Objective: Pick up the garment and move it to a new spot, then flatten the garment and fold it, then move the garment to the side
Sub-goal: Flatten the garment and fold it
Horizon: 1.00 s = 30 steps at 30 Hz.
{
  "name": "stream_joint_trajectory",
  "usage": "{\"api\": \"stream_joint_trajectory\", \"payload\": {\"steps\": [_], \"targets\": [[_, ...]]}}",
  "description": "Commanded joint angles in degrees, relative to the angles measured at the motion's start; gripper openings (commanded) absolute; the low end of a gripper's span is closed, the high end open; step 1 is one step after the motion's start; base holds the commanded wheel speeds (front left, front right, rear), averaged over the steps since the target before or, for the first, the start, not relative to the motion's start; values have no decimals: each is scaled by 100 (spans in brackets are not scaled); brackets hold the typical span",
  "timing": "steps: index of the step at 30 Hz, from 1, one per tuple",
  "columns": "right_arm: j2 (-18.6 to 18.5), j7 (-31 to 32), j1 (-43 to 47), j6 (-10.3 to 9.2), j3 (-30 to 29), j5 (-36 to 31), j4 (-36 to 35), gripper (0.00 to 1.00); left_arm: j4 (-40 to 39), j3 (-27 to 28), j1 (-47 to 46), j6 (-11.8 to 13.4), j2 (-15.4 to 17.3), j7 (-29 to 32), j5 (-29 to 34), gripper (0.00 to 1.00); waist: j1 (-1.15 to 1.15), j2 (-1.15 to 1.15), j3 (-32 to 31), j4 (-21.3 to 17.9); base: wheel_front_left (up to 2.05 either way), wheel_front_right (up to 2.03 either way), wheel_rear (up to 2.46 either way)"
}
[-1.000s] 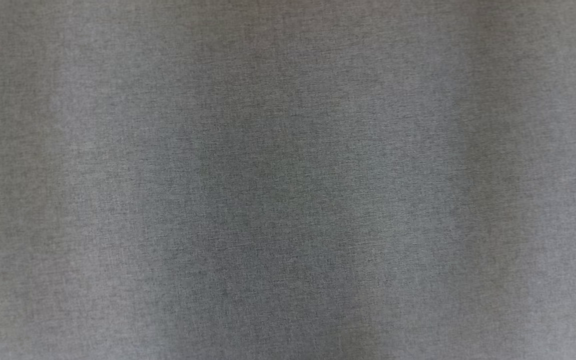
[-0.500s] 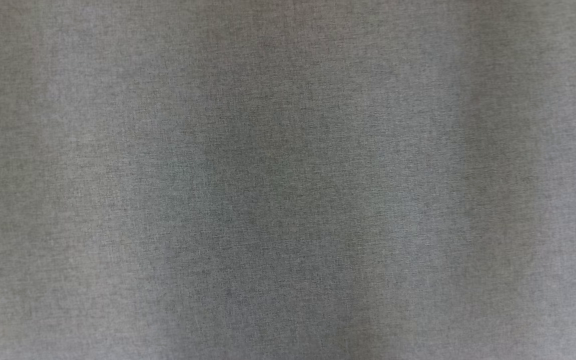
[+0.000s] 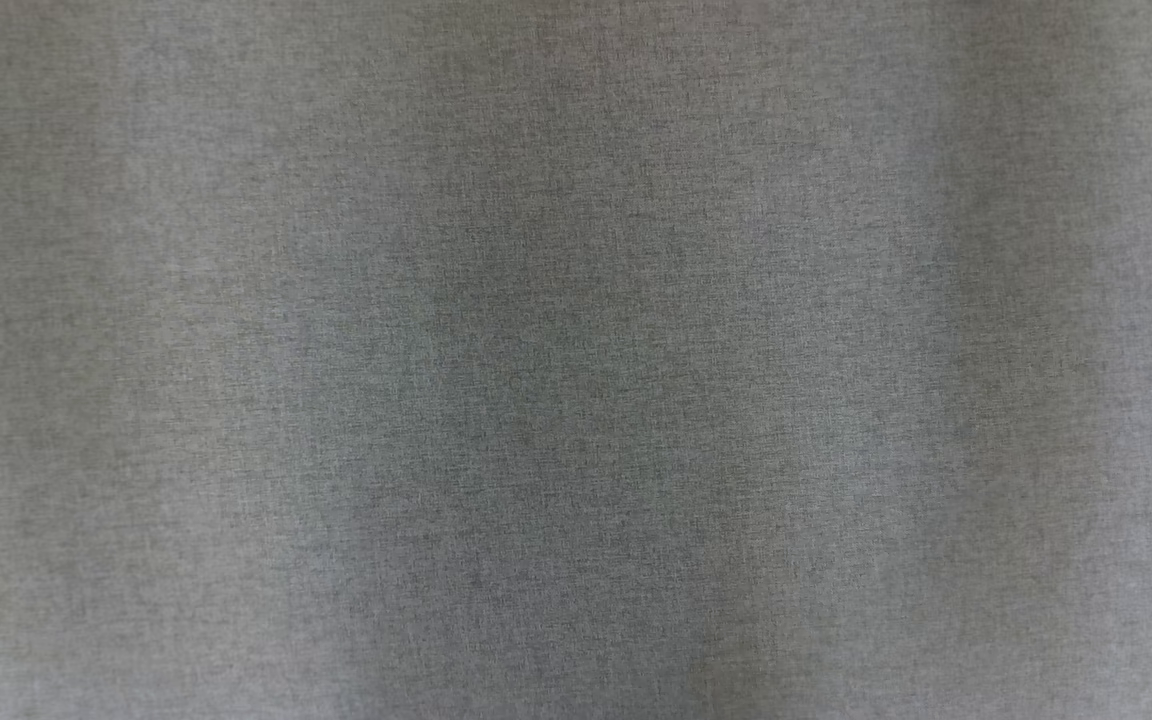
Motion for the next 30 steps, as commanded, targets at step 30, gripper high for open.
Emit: {"api": "stream_joint_trajectory", "payload": {"steps": [30], "targets": [[-1036, -161, 7082, 4, 958, 3037, -3613, 0, -4326, 1109, 7163, 832, 400, -360, -824, 0, 0, 0, -1813, 308, 0, 0, 0]]}}
